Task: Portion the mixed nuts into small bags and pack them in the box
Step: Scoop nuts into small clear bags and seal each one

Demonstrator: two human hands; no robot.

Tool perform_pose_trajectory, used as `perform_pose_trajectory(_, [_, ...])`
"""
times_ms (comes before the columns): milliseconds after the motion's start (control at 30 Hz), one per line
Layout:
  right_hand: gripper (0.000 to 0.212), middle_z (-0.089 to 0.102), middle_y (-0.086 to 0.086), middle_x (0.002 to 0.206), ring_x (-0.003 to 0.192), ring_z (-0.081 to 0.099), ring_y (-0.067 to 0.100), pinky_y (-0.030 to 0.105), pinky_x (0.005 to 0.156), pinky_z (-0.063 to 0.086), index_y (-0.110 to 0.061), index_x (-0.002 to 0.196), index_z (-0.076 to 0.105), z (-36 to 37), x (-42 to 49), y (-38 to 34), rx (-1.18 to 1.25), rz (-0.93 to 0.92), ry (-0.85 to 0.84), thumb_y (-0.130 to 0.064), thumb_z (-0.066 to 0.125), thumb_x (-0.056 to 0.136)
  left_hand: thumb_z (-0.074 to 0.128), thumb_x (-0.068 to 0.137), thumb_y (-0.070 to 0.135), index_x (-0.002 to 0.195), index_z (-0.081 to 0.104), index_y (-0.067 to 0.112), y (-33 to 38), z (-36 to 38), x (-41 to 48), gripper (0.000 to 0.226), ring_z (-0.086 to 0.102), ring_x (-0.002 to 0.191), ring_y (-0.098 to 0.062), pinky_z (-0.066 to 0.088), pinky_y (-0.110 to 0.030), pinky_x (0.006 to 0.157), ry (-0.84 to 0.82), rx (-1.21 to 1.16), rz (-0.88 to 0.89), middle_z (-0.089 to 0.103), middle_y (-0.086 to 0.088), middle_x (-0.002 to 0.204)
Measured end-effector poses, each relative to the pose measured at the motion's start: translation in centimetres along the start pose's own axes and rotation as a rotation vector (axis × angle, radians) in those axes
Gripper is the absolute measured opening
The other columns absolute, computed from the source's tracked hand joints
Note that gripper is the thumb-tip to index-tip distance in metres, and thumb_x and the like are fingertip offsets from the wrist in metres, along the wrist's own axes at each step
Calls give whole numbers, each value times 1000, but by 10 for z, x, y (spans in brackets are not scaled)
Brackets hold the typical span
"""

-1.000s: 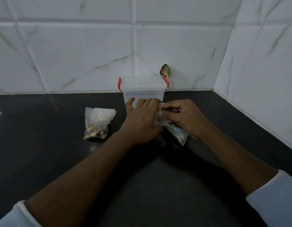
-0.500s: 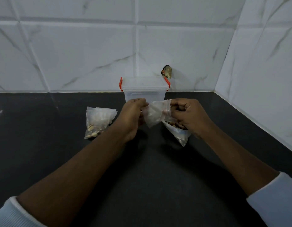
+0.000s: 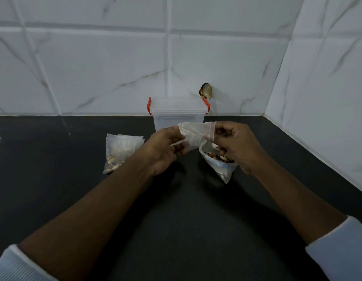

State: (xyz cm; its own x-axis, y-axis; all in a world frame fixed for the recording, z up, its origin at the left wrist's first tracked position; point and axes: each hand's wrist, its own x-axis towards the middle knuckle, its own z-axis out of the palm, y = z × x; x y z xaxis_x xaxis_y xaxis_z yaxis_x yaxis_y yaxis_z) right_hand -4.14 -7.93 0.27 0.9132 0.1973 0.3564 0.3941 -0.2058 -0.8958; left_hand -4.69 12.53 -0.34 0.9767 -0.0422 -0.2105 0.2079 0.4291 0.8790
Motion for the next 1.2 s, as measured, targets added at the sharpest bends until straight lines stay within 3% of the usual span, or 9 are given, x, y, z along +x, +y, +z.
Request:
perform_pose_trajectory(100, [16,70,20,87,62,50,24,24,49,47,-24,102,79,-2,1,1,25,33,-9,-14,78,90,61,87,-15,124,64,8,-3,-3,6,44,69,108,-29,60,-33,73,44,61,40,70,-15,123])
perform_pose_trajectory(200, [15,65,28,85,61,48,26,23,46,45,-20,106,77,-3,2,2,29,90,2,-15,77,92,64,85,-18,118,62,10,-3,-6,11,43,69,104,-28,61,-33,70,120,-32,89,70,-16,119])
perform_pose_trajectory(433, [14,74,17,83,54,55,13,24,47,47,-17,105,77,-5,4,5,21,123,13,-18,77,91,56,84,-20,128,60,9,0,-5,6,53,69,103,-29,61,-34,72,16,-32,73,70,-16,120])
perform_pose_trajectory(600, [13,72,20,81,50,51,15,27,45,44,-15,105,76,-5,4,5,-35,118,21,-21,75,93,58,84,-22,120,62,9,-1,-4,8,48,67,110,-31,61,-35,74,56,17,69,68,-16,123])
perform_pose_trajectory(733, [13,75,10,79,46,51,10,28,46,45,-15,107,74,-7,4,3,-94,113,14,-20,73,94,59,85,-21,116,65,8,-1,-5,8,42,66,112,-31,61,-31,69,81,37,52,65,-16,125])
perform_pose_trajectory(867, [13,75,6,79,49,51,14,28,47,45,-17,107,73,-9,3,1,-142,101,-52,-20,73,94,60,90,-6,120,67,9,1,-3,4,33,68,98,-25,57,-28,67,103,43,21,69,-14,118])
perform_pose_trajectory(1000, [11,73,-1,71,49,50,14,24,45,42,-20,105,73,-7,1,-2,-129,97,-119,-23,73,94,69,95,19,117,67,10,-2,-3,8,24,72,101,-28,63,-39,70,135,-6,33,74,-11,114])
perform_pose_trajectory(1133, [13,75,4,75,49,47,14,22,43,40,-20,106,74,-5,0,-4,-147,98,-133,-26,74,94,65,99,23,104,69,9,-8,0,12,15,75,89,-22,63,-48,81,183,15,141,77,-7,99])
perform_pose_trajectory(1200, [13,76,7,78,49,46,16,22,43,38,-19,105,74,-4,0,-4,-133,100,-123,-27,74,95,63,100,22,104,68,9,-9,2,12,14,73,94,-23,63,-48,82,192,-2,165,75,-8,102])
